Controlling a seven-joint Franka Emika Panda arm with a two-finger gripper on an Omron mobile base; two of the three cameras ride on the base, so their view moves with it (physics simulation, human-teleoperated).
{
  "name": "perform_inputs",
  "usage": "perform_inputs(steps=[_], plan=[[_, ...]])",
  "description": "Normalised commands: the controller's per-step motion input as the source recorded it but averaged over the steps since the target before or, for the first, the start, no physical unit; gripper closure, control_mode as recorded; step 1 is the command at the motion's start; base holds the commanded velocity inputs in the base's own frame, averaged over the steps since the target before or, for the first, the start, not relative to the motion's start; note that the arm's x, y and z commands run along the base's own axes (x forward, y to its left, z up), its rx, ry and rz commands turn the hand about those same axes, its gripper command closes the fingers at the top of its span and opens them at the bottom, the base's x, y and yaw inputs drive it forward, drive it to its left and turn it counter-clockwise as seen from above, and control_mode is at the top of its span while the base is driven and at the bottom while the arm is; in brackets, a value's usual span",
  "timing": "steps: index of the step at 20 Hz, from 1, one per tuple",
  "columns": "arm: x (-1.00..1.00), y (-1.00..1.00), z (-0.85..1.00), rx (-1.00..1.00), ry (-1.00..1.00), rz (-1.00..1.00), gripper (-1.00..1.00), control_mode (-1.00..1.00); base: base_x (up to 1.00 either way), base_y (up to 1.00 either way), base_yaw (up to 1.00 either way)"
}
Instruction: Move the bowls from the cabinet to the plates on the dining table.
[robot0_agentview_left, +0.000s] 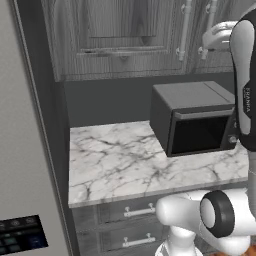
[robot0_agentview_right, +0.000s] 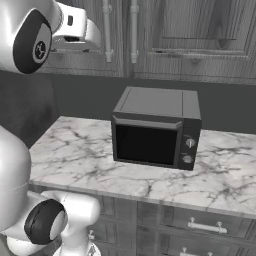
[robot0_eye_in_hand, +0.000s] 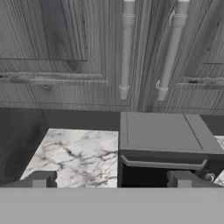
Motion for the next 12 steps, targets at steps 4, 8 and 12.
perform_inputs(steps=[4,8,12], plan=[[0.11,0.07,-0.03,-0.17,-0.08,0.00,-1.00,-1.00,0.00,0.00,0.00],[0.28,0.00,-0.07,-0.11,-0.08,0.00,-1.00,-1.00,0.00,0.00,0.00],[0.39,0.00,-0.01,-0.04,0.00,0.00,-1.00,-1.00,0.00,0.00,0.00]])
